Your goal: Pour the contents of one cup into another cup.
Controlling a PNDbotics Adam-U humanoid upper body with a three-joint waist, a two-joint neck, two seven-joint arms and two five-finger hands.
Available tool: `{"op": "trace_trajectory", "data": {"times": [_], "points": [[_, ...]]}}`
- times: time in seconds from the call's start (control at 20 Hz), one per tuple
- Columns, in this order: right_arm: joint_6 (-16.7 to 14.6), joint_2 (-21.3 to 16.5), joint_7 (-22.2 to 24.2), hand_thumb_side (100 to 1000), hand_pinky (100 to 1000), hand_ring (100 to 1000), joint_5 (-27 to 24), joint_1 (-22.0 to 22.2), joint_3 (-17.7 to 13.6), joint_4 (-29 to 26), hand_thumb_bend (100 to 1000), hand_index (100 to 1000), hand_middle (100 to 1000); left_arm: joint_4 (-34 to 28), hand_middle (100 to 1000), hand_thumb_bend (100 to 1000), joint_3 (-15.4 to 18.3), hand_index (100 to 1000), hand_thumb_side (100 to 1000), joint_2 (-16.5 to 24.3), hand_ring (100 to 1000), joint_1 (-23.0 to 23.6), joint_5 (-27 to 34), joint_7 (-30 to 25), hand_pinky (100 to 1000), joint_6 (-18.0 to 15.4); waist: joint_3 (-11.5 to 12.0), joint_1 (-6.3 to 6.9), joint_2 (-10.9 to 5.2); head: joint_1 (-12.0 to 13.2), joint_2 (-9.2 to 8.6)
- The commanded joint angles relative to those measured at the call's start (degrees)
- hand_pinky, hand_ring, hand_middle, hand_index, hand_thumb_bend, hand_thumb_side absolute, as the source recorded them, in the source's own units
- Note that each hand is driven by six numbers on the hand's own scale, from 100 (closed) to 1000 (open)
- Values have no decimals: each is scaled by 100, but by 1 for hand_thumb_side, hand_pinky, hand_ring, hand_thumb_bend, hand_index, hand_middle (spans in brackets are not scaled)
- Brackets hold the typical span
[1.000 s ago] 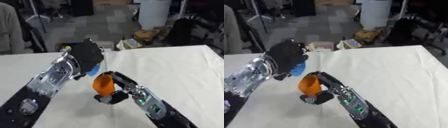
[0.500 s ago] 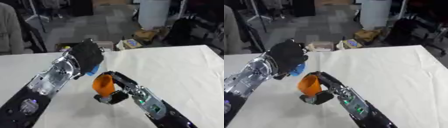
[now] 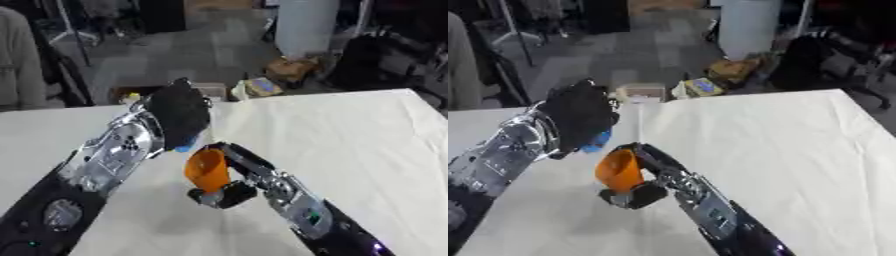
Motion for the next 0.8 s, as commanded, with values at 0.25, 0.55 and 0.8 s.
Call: {"op": "trace_trajectory", "data": {"times": [0.25,0.55,0.8], "points": [[8,-79,-8,100,354,318,-32,-104,-11,-125,159,707,323,-49,123,100,36,658,205,28,180,-145,-74,8,258,-46,-4,-8,-103,-25,-29],[10,-78,-10,100,354,318,-35,-105,-8,-129,153,707,323,-47,123,100,37,658,206,23,179,-147,-86,1,260,-64,-5,-7,-105,-26,-31],[17,-77,-14,100,354,318,-41,-108,-8,-137,150,707,323,-49,123,100,36,658,206,22,179,-148,-94,-8,261,-83,-5,-4,-108,-28,-37]]}}
